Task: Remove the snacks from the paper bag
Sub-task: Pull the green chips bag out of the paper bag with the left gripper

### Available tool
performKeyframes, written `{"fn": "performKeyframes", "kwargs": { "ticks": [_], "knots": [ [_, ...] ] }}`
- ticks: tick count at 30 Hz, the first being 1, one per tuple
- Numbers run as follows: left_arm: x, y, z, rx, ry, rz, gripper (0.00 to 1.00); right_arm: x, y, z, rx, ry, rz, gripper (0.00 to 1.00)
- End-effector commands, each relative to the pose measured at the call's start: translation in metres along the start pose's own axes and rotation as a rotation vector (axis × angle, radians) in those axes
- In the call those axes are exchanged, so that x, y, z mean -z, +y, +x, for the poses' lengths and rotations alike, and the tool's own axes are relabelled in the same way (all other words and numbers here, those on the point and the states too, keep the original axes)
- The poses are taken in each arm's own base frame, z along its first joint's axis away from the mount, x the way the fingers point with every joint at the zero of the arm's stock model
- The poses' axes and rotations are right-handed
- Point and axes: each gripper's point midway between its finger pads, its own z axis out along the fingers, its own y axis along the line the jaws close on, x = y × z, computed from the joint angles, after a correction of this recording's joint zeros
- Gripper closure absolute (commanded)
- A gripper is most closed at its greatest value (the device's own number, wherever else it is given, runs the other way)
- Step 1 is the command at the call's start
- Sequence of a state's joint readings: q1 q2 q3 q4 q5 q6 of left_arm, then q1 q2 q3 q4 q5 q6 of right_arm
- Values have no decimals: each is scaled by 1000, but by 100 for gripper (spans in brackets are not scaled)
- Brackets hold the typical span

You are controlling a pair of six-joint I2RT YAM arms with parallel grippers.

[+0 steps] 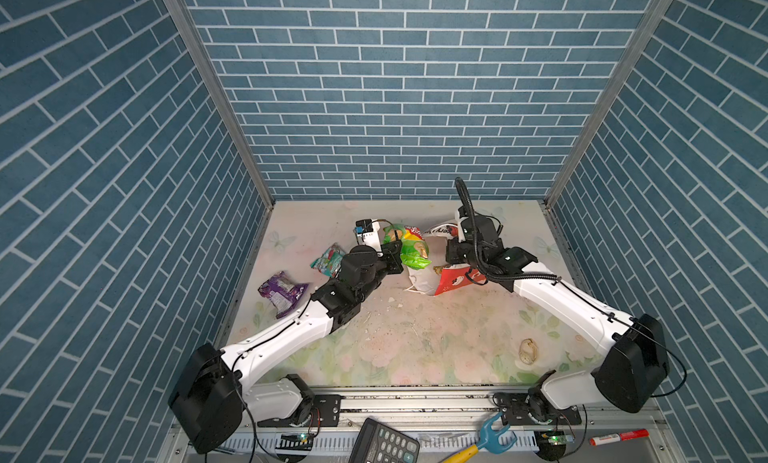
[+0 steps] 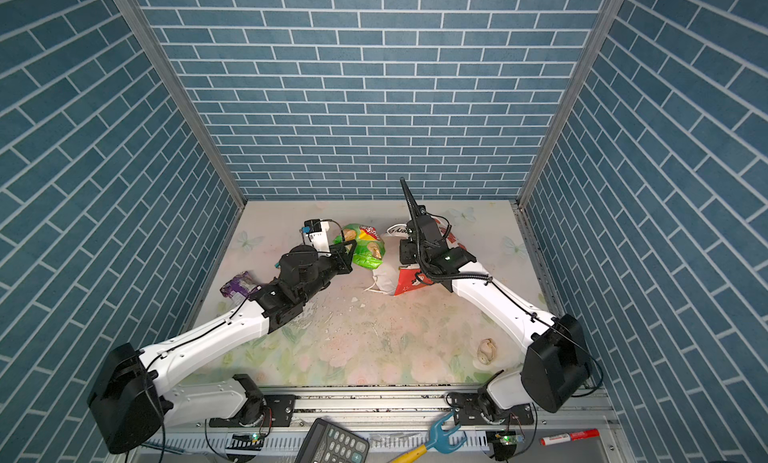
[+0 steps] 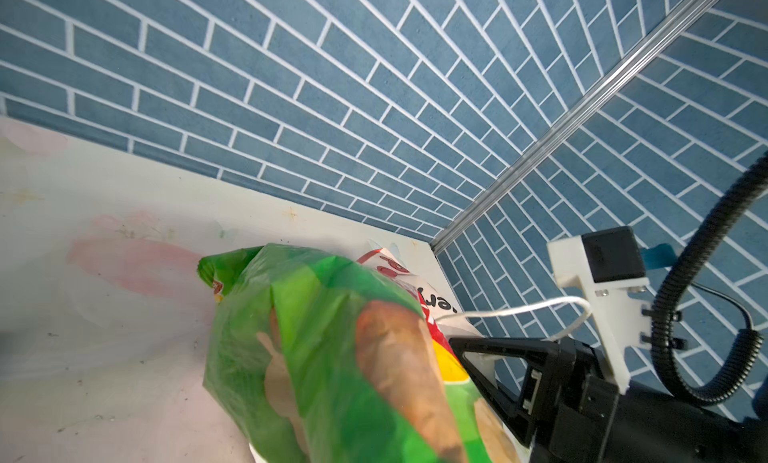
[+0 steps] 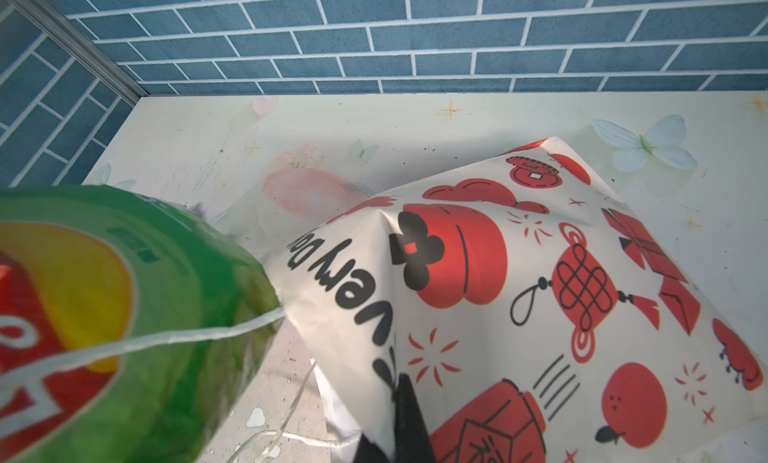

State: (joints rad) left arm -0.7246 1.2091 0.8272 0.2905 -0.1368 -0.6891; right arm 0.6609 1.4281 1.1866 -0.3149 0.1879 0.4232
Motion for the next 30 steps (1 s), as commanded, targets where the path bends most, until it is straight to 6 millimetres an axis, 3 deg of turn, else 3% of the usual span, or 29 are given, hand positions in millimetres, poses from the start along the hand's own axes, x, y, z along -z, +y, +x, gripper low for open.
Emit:
{"fn": "performKeyframes", "kwargs": {
  "ticks": [1, 5, 19, 25, 30],
  "knots": [
    [14, 4, -25, -52, -86, -35, 100, 10, -7, 1, -46, -10, 27, 100],
    [25, 14, -39, -94, -114, -86, 100, 12, -8, 1, -45, -11, 31, 100],
    [55, 80, -86, -83, -159, -274, 100, 19, -21, 7, -30, -6, 86, 100],
    [64, 93, -99, -155, -145, -372, 100, 25, -25, 9, 9, -3, 99, 100],
    [91, 116, -104, -227, -122, -537, 100, 28, -34, 10, 55, 1, 145, 100]
  ]
}}
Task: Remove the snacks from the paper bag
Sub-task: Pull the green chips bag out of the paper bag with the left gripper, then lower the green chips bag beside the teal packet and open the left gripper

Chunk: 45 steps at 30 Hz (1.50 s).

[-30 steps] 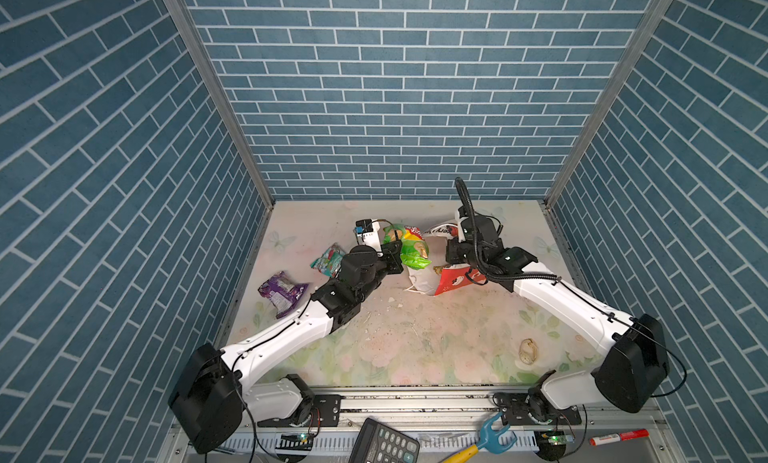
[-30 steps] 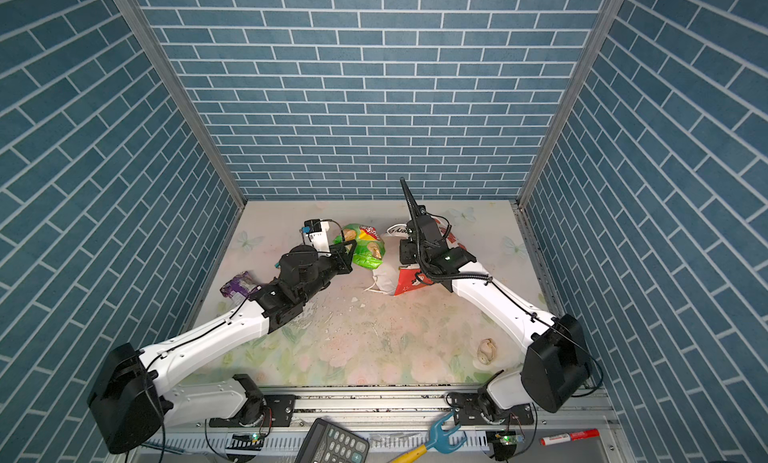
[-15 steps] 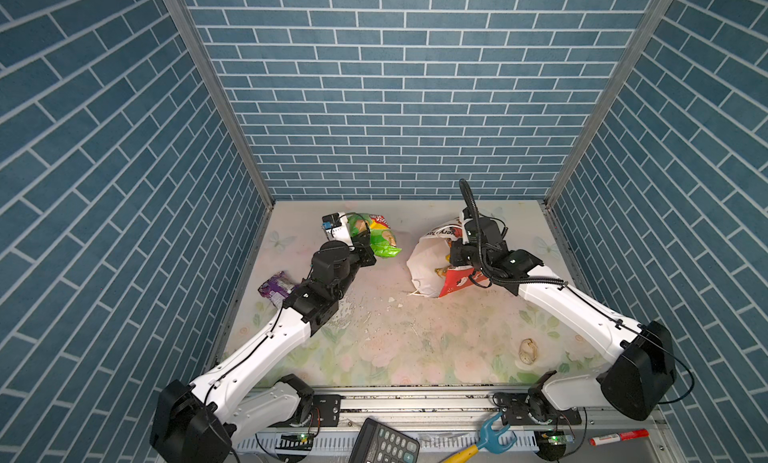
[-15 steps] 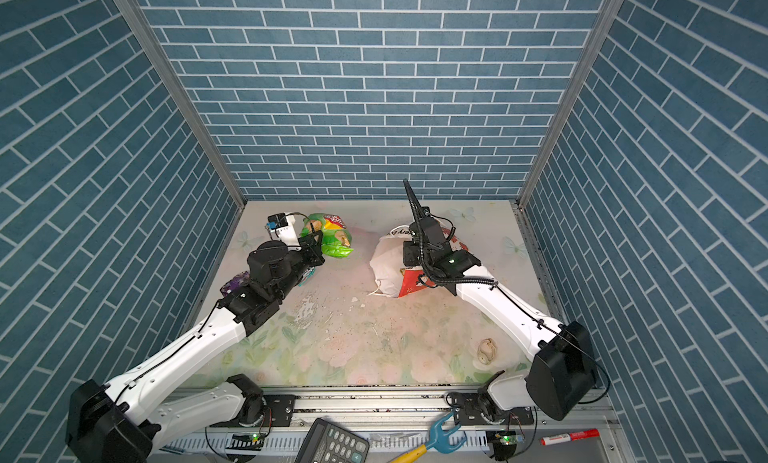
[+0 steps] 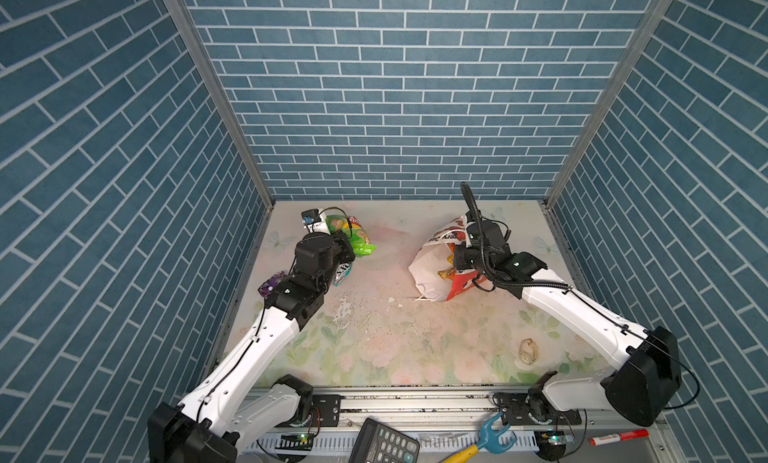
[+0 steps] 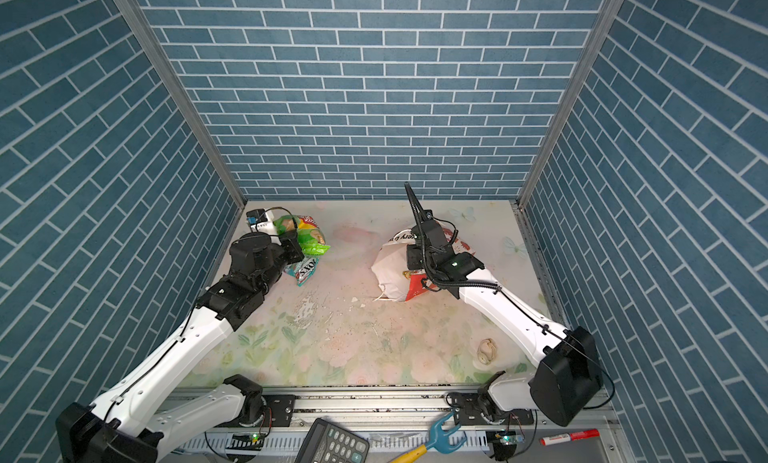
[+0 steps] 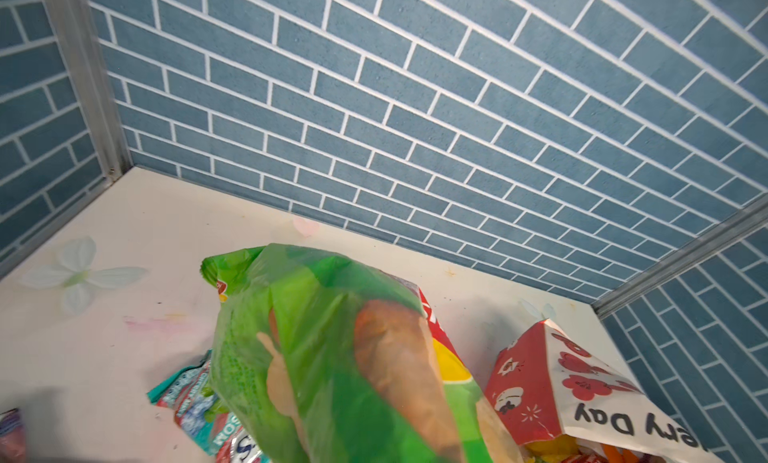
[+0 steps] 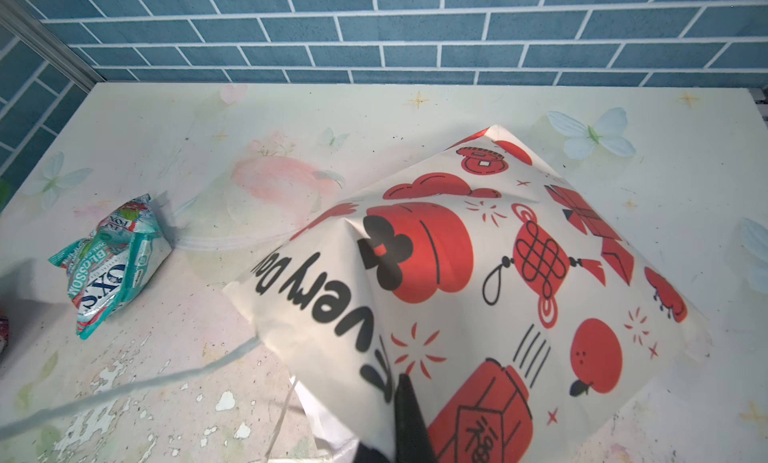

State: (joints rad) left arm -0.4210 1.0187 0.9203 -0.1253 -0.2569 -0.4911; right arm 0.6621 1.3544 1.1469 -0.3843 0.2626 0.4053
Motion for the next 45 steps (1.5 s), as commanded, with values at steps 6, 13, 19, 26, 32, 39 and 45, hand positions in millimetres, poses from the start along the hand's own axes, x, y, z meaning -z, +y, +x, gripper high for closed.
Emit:
{"fn": "performKeyframes", "kwargs": {
  "ticks": [6, 13, 19, 26, 32, 39, 45],
  "knots": [
    [42, 58, -24, -163, -20, -310, 100, 6, -15, 0, 37, -11, 70, 100],
    [50, 68, -19, -179, 16, -347, 100, 8, -16, -10, 61, -46, 89, 100],
    [58, 84, 14, -255, 187, -397, 100, 12, -27, -17, 58, -103, 136, 100],
    [56, 109, 58, -340, 402, -479, 100, 11, -27, -17, 64, -123, 130, 100],
    [42, 114, 75, -384, 498, -514, 100, 7, -24, -14, 64, -124, 115, 100],
    [18, 109, 104, -345, 596, -485, 100, 4, -19, -12, 51, -106, 87, 100],
    [-5, 106, 119, -365, 651, -481, 100, 4, -16, -13, 41, -110, 72, 100]
  ]
}}
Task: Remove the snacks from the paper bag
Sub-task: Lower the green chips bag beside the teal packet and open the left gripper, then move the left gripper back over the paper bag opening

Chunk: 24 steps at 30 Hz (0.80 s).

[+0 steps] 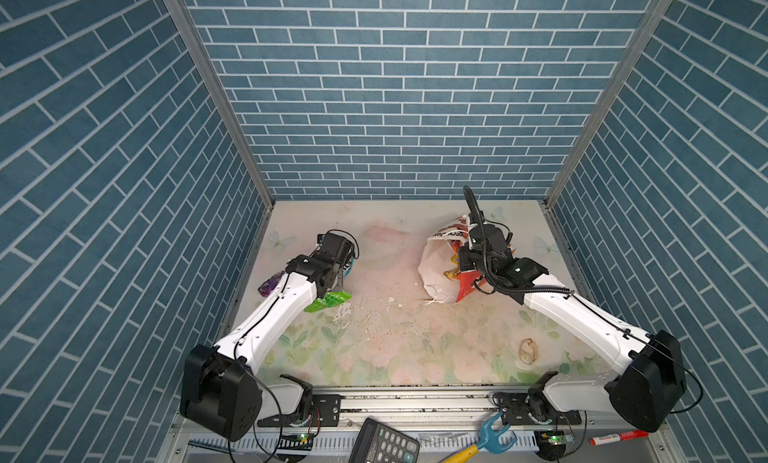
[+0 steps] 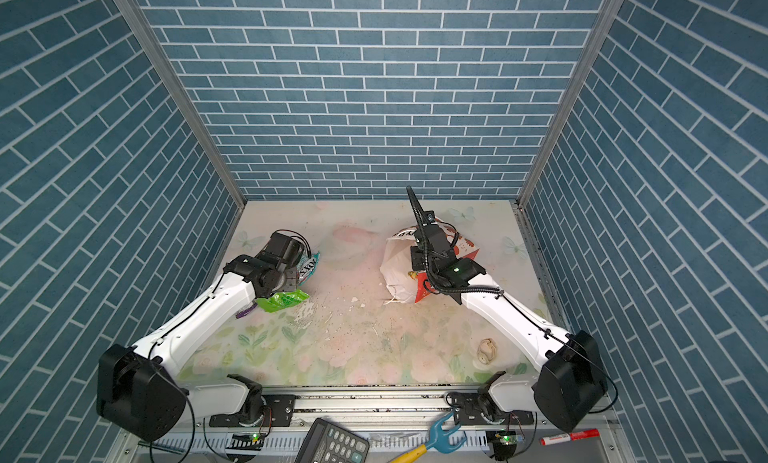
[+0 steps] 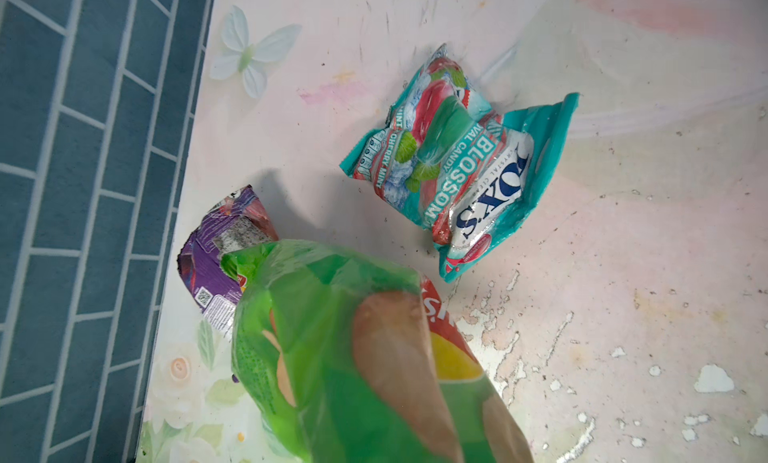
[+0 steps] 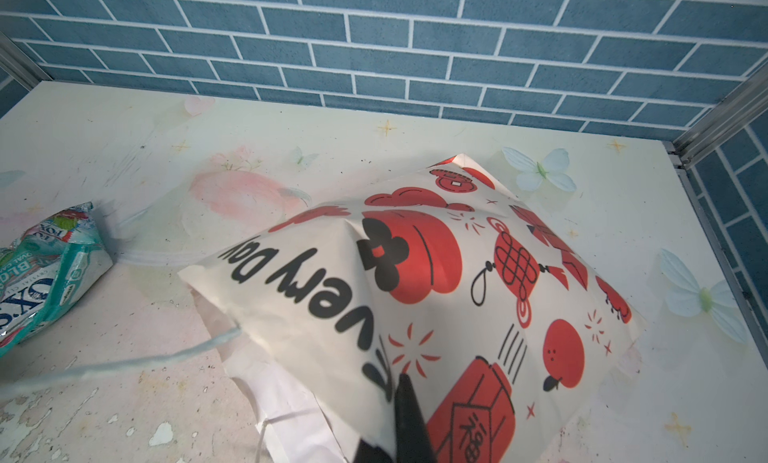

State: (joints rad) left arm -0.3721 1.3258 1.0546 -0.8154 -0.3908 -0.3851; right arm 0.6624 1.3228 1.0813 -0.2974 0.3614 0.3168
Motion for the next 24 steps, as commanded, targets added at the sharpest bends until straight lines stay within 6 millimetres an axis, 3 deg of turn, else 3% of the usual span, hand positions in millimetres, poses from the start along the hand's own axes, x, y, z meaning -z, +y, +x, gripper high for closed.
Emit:
{"fn": "performKeyframes", "kwargs": {
  "ticks": [1, 2, 3, 4, 6, 8, 10, 13, 20, 24],
  "knots": [
    [-2, -7, -14, 6, -15, 21, 100, 2, 1, -8, -33, -27, -11, 100],
    [-3, -10, -15, -2, -7, 29, 98, 1, 2, -8, -34, -24, -18, 100],
    [-3, -12, -18, -5, 0, 33, 89, 0, 4, -8, -35, -23, -22, 100],
    [-4, -15, -19, -12, 9, 41, 76, -1, 5, -9, -37, -21, -27, 100],
    [-3, -21, -24, -13, 9, 68, 60, -2, 7, -10, -40, -16, -34, 100],
    [0, -29, -28, -16, 1, 112, 35, -4, 10, -11, -45, -14, -43, 100],
    [8, -35, -33, -16, -17, 161, 19, -4, 11, -12, -49, -13, -48, 100],
    [26, -43, -42, -10, -69, 250, 4, -5, 12, -13, -52, -12, -50, 100],
    [76, -47, -56, 64, -259, 424, 0, -7, 8, -13, -47, -5, -19, 100],
    [90, -41, -51, 95, -342, 462, 1, -8, 7, -13, -46, 3, -6, 100]
  ]
}}
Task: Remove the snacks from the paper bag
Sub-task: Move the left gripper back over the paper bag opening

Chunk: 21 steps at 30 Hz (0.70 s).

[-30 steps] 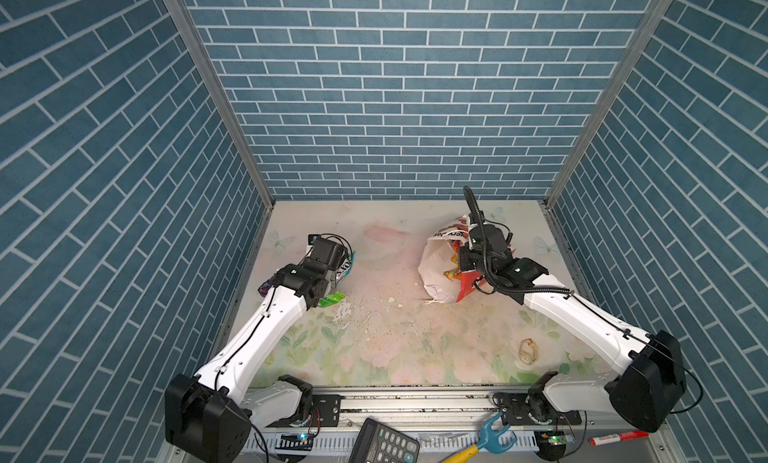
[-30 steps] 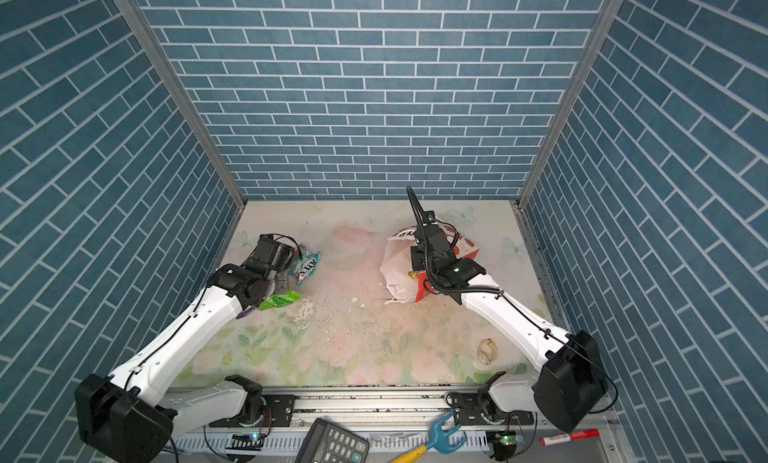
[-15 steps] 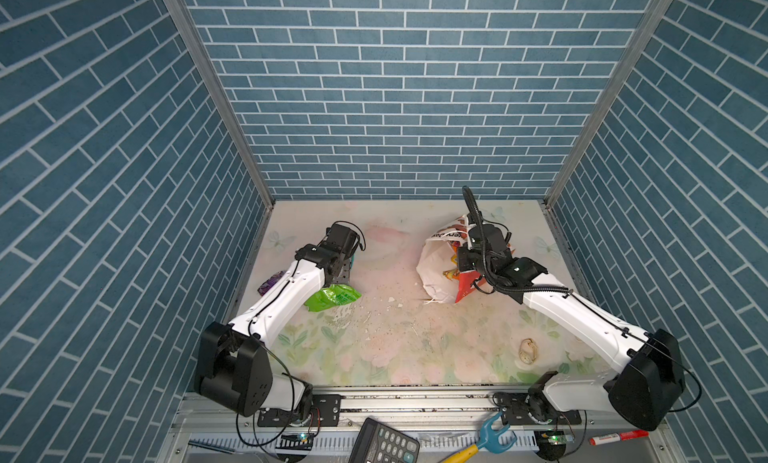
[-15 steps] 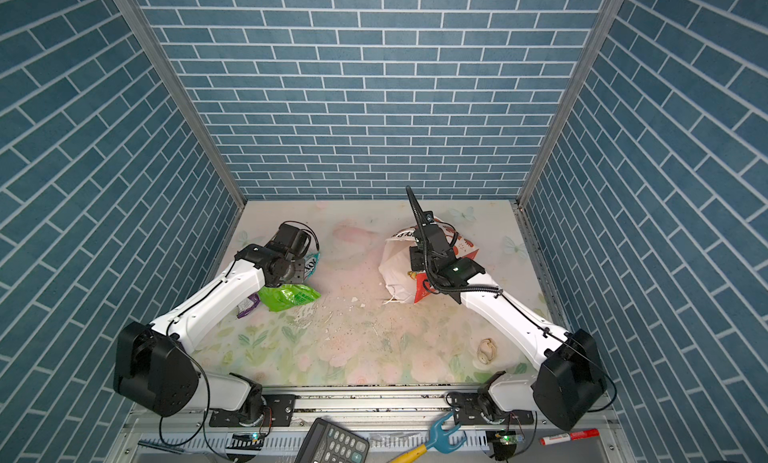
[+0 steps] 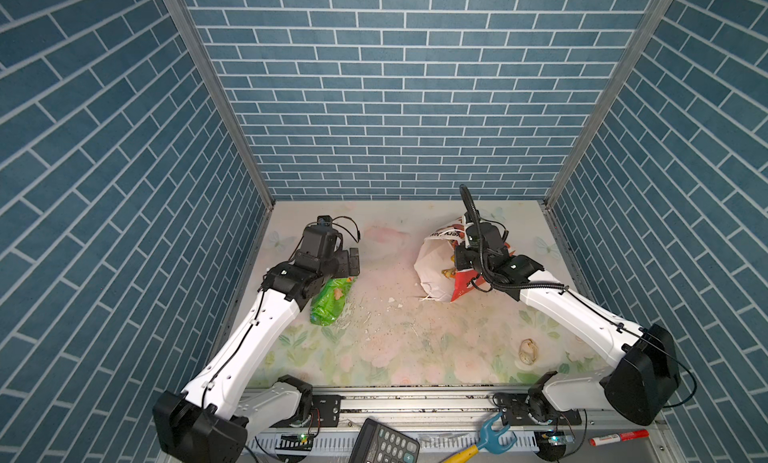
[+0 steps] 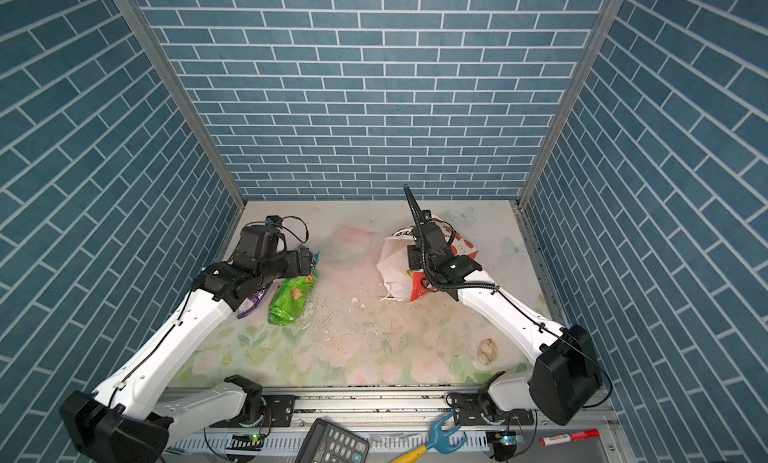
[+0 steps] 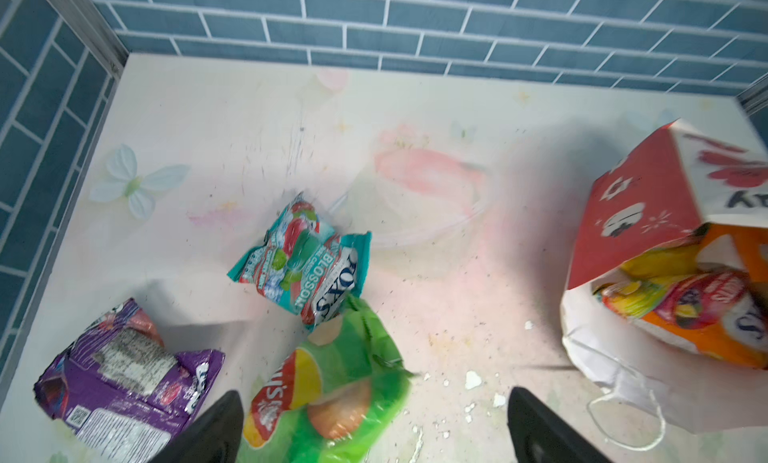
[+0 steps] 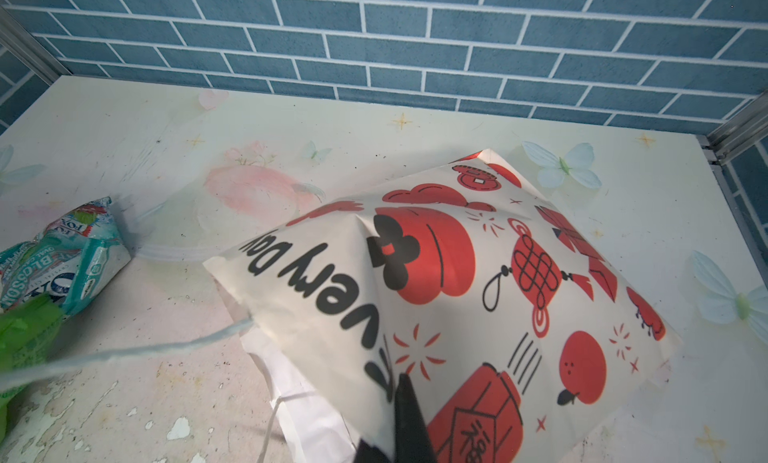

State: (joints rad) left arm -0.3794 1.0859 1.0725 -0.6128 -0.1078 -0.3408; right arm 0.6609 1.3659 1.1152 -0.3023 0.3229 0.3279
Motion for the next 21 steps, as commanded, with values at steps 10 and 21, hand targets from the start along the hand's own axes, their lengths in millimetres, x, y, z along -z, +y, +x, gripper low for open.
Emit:
{"fn": "performKeyframes", "kwargs": {
  "ticks": [10, 21],
  "knots": [
    [7, -23, 27, 88, -156, 228, 0, -1, -2, -13, -70, 7, 31, 100],
    [4, -89, 52, -32, -191, 450, 0, -2, -3, -5, -64, 50, 41, 100]
  ]
}}
